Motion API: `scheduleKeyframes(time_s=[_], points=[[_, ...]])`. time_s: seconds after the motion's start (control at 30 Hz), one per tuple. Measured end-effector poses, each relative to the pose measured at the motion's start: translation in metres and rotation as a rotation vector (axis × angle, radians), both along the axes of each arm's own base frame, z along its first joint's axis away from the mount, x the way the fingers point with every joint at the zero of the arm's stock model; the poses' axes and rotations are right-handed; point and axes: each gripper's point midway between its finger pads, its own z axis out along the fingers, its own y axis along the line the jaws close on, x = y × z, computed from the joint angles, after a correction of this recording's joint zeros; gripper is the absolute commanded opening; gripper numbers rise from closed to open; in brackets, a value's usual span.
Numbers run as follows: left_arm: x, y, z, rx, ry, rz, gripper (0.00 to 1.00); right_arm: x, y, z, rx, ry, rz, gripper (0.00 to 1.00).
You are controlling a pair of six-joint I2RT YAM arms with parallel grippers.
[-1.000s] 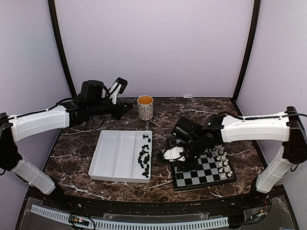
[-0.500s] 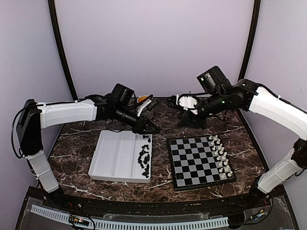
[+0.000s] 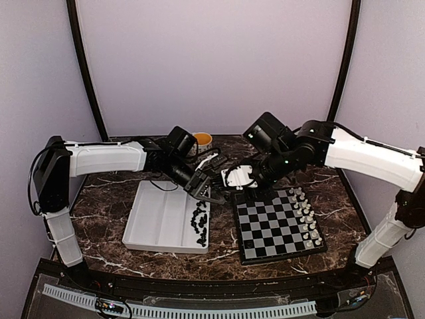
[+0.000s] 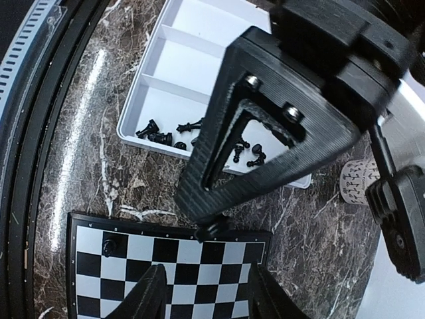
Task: Set up the chess pieces on the board
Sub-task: Pass from the left arm to the right
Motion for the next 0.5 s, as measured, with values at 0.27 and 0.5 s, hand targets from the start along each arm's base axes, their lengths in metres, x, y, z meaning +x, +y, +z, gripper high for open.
scheduleKeyframes(time_s=[0.27, 0.5], points=[[-0.006, -0.002, -0.008, 0.016, 0.115, -0.025, 0.04, -0.010, 0.009, -0.007, -0.047, -0.063, 0.034, 0.45], [-0.012, -0.002, -0.005, 0.003, 0.153, -0.052, 0.04, -0.018, 0.013, -0.024, -0.092, -0.077, 0.055, 0.44]])
